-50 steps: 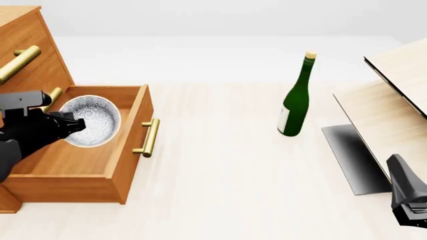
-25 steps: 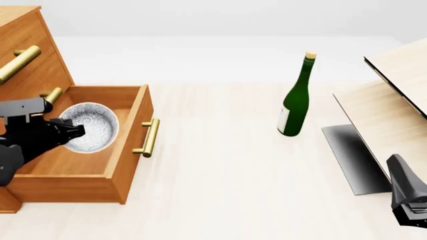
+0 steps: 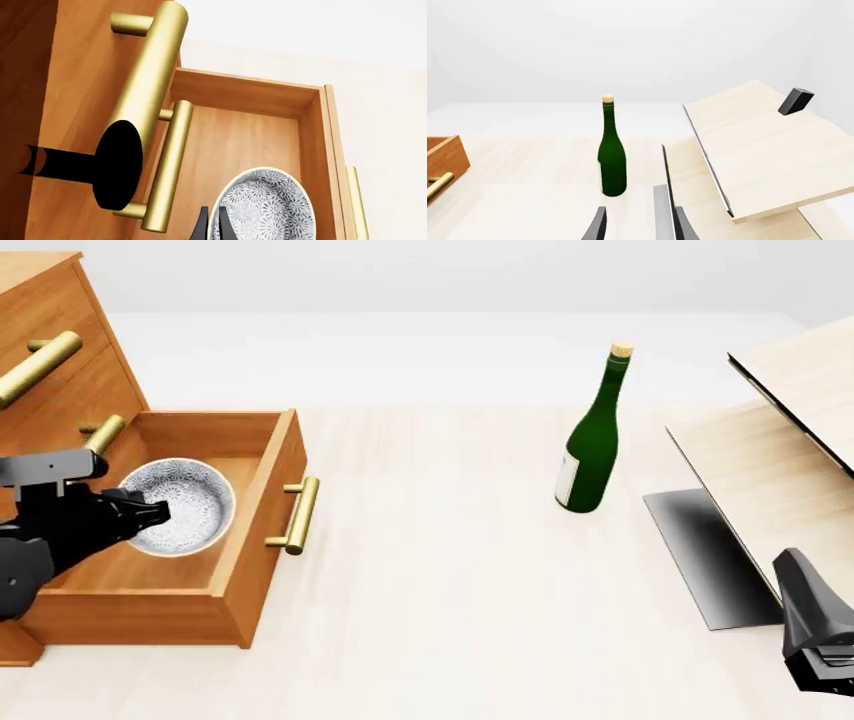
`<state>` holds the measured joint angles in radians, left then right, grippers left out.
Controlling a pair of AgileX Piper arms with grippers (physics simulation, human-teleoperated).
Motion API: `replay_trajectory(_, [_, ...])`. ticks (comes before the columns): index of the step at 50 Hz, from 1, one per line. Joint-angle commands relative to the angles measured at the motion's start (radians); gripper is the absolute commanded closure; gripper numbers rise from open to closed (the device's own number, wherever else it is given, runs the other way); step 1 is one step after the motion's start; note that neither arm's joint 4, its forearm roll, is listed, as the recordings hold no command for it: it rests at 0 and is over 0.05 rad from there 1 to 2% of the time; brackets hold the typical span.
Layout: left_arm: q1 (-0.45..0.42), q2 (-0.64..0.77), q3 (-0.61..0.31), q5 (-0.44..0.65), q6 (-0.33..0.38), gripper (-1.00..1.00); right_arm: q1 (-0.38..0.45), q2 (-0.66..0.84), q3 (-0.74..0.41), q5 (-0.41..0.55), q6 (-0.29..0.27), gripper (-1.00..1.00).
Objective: Put the bowl in the bottom drawer of the cabinet and close it.
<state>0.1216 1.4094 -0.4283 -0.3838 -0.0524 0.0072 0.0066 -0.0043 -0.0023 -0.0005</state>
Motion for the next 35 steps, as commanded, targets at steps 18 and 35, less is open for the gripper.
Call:
replay_trajectory(18, [0.022, 0.046, 0.009, -0.03, 0.006, 1.0, 0.0, 0.0, 0.0, 0.0, 0.0, -1.0])
replay_trajectory(35, [0.014, 0.078, 0.003, -0.032, -0.003, -1.0, 0.0, 0.0, 0.0, 0.0, 0.0, -1.0])
